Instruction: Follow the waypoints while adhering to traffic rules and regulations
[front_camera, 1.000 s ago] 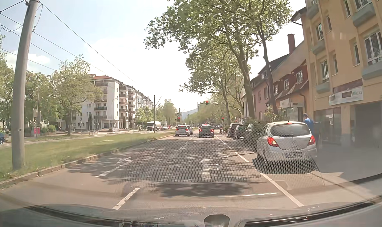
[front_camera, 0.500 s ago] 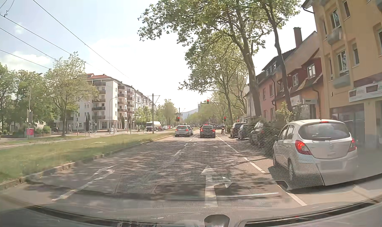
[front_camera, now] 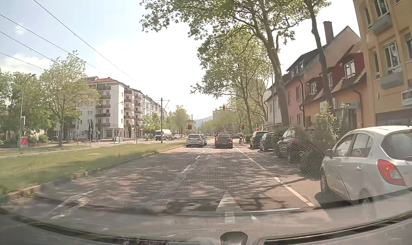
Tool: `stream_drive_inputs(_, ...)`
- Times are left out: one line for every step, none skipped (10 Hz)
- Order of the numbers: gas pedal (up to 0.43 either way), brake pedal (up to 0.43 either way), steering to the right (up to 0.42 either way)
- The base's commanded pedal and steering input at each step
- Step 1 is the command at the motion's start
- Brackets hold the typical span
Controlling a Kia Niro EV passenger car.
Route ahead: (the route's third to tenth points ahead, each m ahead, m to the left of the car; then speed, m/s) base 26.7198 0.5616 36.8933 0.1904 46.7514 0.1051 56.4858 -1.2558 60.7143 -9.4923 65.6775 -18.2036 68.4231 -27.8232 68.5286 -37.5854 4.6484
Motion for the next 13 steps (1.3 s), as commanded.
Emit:
stream_drive_inputs(0.039, 0.0, 0.018)
stream_drive_inputs(0.039, 0.0, 0.027)
stream_drive_inputs(0.039, 0.0, 0.036)
stream_drive_inputs(0.039, 0.0, 0.044)
stream_drive_inputs(0.039, 0.0, 0.051)
stream_drive_inputs(0.039, 0.0, 0.055)
stream_drive_inputs(0.039, 0.0, 0.054)
stream_drive_inputs(0.039, 0.0, 0.05)
stream_drive_inputs(0.039, 0.0, 0.046)
stream_drive_inputs(0.039, 0.0, 0.041)
stream_drive_inputs(0.039, 0.0, 0.038)
stream_drive_inputs(0.039, 0.0, 0.036)
stream_drive_inputs(0.039, 0.0, 0.032)
